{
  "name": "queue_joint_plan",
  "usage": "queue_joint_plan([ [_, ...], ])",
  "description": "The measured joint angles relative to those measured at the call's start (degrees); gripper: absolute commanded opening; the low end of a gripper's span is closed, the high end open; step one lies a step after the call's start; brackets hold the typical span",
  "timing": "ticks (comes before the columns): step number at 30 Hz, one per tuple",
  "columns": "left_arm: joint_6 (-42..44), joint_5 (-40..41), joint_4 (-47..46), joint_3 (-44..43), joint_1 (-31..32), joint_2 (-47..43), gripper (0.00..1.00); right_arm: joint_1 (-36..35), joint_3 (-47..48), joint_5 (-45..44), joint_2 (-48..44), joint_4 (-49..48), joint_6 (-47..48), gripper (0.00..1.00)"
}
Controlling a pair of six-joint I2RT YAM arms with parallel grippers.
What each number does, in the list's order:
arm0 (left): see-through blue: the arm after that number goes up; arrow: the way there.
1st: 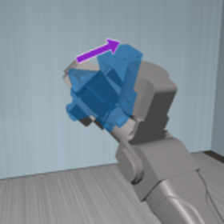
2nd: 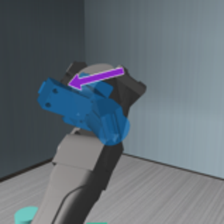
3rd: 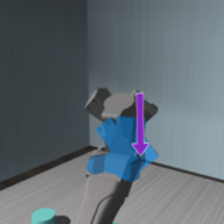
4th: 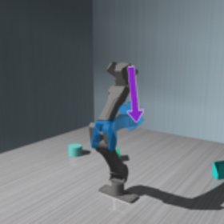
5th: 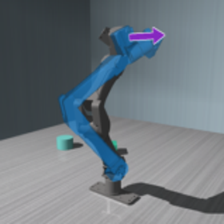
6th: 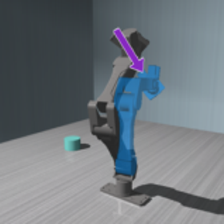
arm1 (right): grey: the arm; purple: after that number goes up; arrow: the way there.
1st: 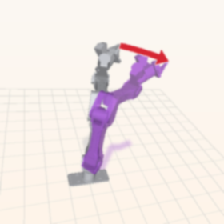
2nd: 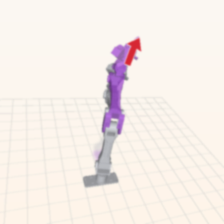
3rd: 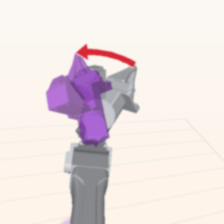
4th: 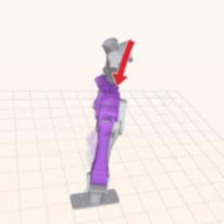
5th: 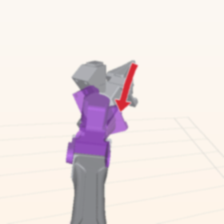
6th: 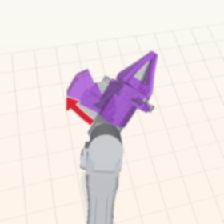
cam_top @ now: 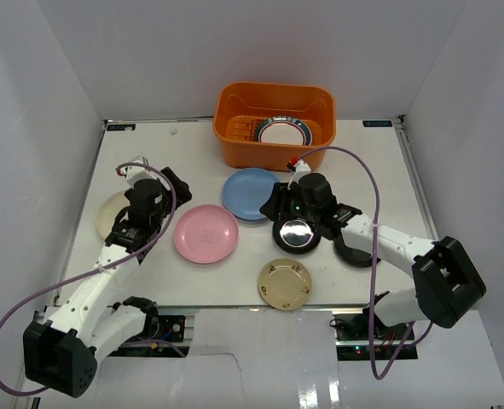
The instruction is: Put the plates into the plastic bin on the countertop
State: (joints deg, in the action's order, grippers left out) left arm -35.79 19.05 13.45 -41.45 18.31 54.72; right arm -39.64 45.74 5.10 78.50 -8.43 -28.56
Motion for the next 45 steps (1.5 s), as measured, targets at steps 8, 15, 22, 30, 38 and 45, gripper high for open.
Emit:
queue_joint_plan([
  [8,-5.22,5.05,4.66,4.22,-1.20,-7.23,0.98,-0.04,2.32,-6.47,5.49,-1.31,0.07,0.62],
  [15,-11.19,8.31,9.97,8.04,-3.58,-9.14,0.98,-0.04,4.31,-12.79,10.56,-3.23,0.35,0.63],
  [22,-16.00,8.50,12.22,10.80,-7.87,-8.28,0.98,-0.04,6.16,-18.69,14.56,-4.79,0.61,0.63],
  [30,-19.82,7.02,12.04,14.23,-13.27,-4.98,0.98,0.44,6.25,-26.58,15.65,-5.18,3.56,0.66],
  [38,-21.57,6.99,9.09,17.00,-17.33,-0.92,0.98,2.93,7.43,-26.82,21.66,-5.90,3.65,0.60],
  [45,-23.30,6.99,4.81,19.02,-19.41,3.43,0.93,3.96,9.09,-23.63,26.69,-5.75,1.77,0.42],
])
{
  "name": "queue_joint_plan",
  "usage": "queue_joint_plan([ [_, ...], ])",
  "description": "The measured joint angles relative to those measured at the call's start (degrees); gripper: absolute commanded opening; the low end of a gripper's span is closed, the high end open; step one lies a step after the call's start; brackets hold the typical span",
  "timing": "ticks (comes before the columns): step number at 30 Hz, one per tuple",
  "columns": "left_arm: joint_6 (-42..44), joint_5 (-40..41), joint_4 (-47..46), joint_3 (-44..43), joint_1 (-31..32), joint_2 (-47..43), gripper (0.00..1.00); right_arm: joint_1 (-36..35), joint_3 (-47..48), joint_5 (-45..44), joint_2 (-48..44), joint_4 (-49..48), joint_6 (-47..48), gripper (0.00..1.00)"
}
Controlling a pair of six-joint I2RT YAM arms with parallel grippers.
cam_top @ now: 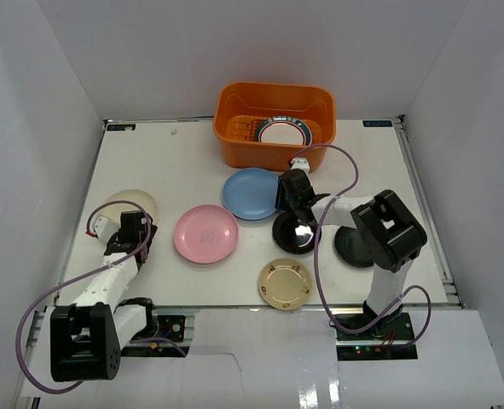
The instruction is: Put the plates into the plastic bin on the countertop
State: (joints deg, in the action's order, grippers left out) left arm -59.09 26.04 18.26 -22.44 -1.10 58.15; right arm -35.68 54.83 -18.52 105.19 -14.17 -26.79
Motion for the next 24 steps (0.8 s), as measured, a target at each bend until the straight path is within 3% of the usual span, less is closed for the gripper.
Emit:
queue_joint_plan([
  [5,-0.57,0.48,-2.32,0.11,-1.40,1.60,0.84,0.07,1.03,2.23,1.38,-1.14,-2.34,0.12],
  [6,-0.72,0.61,-2.73,0.11,-1.49,1.86,0.84,0.07,1.01,2.21,1.36,-1.88,-3.21,0.10],
  [16,-1.60,2.75,-5.35,0.07,-2.34,4.39,0.81,0.20,-4.50,5.20,-11.72,-4.22,-3.82,0.08],
  [24,-2.38,2.97,-4.63,0.50,-2.91,0.74,0.93,-1.22,-6.03,10.58,-22.80,-5.97,-2.82,0.08],
])
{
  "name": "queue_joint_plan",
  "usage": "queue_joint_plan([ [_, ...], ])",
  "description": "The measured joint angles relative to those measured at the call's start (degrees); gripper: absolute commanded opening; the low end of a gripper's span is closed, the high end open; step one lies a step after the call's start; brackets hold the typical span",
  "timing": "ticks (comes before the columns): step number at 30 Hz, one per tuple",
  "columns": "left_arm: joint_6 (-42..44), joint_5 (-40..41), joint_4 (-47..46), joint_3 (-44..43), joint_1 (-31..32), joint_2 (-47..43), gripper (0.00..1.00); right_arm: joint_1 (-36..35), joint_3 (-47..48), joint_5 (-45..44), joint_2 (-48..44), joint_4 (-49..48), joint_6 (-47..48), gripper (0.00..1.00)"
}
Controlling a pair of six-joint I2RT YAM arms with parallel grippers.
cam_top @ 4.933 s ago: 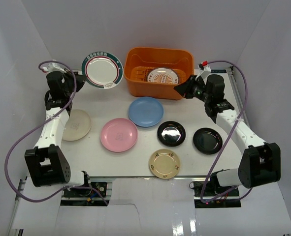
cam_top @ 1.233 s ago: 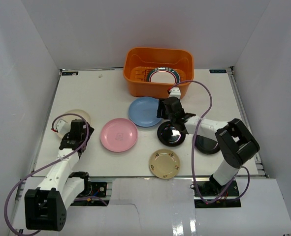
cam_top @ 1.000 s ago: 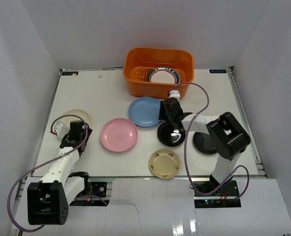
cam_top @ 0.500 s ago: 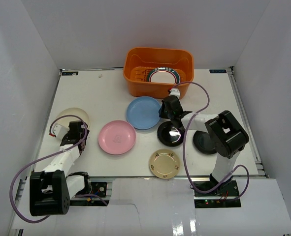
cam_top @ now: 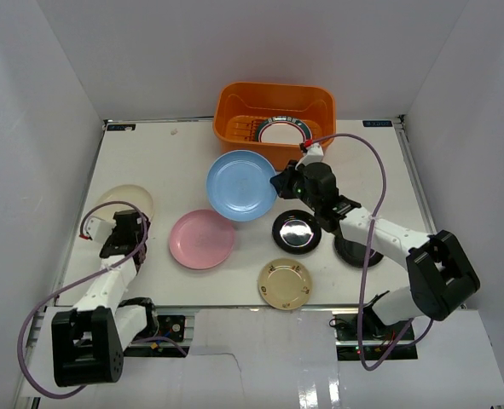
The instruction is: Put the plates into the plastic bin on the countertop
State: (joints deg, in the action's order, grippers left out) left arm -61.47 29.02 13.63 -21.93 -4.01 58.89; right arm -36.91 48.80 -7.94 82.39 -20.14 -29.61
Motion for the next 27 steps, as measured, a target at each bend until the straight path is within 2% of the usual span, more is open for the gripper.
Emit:
queue_joint_plan([
  [4,0.07,-0.92,0.13,1.57,0.00,-7.52,0.98,-0.24,1.03,3.56,-1.40,0.76,0.74,0.08],
  [8,-0.11,-1.44,0.33,2.21,-0.02,-10.99,0.98,-0.11,5.86,4.61,-1.38,3.26,2.89,0.08],
  [12,-0.87,-1.77,0.72,1.53,-0.33,-6.58,0.98,2.08,15.02,4.92,0.59,4.57,4.72,0.08],
  [16,-1.75,-2.25,0.92,-0.20,-1.01,-0.83,0.98,7.89,23.32,4.42,4.98,4.70,5.29,0.08],
  [21,-2.47,-2.78,-0.42,-1.40,-2.82,2.73,0.98,15.58,32.24,2.51,14.73,6.71,6.27,0.08],
  [27,-2.71,-3.04,-4.11,-2.69,-4.83,7.34,0.94,20.37,41.09,0.52,27.67,11.65,7.52,0.08],
])
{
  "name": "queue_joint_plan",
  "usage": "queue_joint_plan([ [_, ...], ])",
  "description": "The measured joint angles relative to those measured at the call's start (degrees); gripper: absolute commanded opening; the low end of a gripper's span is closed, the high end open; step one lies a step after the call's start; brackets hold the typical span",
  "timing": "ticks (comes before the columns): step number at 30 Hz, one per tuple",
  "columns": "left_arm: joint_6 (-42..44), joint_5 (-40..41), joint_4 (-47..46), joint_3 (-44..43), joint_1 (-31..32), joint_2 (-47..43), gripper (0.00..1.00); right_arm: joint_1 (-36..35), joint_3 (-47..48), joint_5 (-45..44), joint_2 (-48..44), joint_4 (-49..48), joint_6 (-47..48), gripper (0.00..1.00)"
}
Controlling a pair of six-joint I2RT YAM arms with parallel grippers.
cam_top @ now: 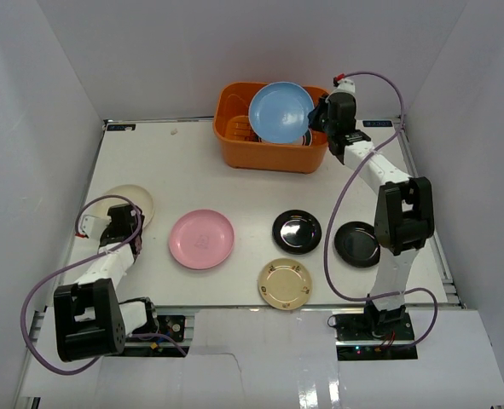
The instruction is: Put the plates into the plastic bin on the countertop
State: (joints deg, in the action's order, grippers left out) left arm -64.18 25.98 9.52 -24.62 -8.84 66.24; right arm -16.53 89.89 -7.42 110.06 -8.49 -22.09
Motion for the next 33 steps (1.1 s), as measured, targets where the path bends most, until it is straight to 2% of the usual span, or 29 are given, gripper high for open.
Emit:
queue_joint_plan([
  [6,-0.09,0.04,-2.51,-0.57,-0.63,2.47,0.83,0.66,6.25,-0.15,8.31,4.70,0.68,0.15],
  [9,0.24,0.44,-3.13,-0.79,-0.76,3.43,0.79,0.50,8.70,0.07,11.54,5.77,0.66,0.27],
  [10,0.35,0.59,-3.15,-0.96,-0.76,3.80,0.73,0.37,8.79,-0.04,12.11,5.88,0.63,0.36],
  [13,0.87,1.22,-3.65,-1.25,-0.81,5.07,0.67,0.26,8.66,0.17,12.48,6.99,0.50,0.53],
  [16,1.38,1.79,-4.00,-1.86,-0.85,6.47,0.57,0.20,8.24,0.90,11.91,6.95,0.46,0.62],
  [17,1.68,1.88,-4.00,-2.03,-0.87,6.86,0.53,0.09,7.54,1.55,11.17,6.88,0.44,0.63],
  [18,1.95,1.97,-3.98,-2.12,-0.92,7.10,0.44,-0.07,6.62,2.21,10.08,7.02,0.42,0.65],
  [21,2.78,1.97,-3.63,-2.12,-1.07,7.48,0.29,-0.57,2.64,4.48,4.92,6.67,0.37,0.69],
  [23,3.19,2.10,-3.54,-2.12,-1.16,7.39,0.24,-2.03,-1.60,6.21,-0.70,5.66,0.39,0.72],
  [27,3.82,2.05,-3.96,-2.12,-1.25,6.95,0.10,-8.90,-11.58,8.57,-12.72,1.62,0.50,0.73],
  [28,4.07,1.99,-4.07,-2.12,-1.25,6.71,0.01,-11.26,-13.68,9.33,-14.91,0.39,0.52,0.73],
  [33,5.51,1.84,-3.89,-2.12,-1.25,5.25,0.00,-23.71,-23.93,13.99,-19.69,-4.35,0.50,0.73],
])
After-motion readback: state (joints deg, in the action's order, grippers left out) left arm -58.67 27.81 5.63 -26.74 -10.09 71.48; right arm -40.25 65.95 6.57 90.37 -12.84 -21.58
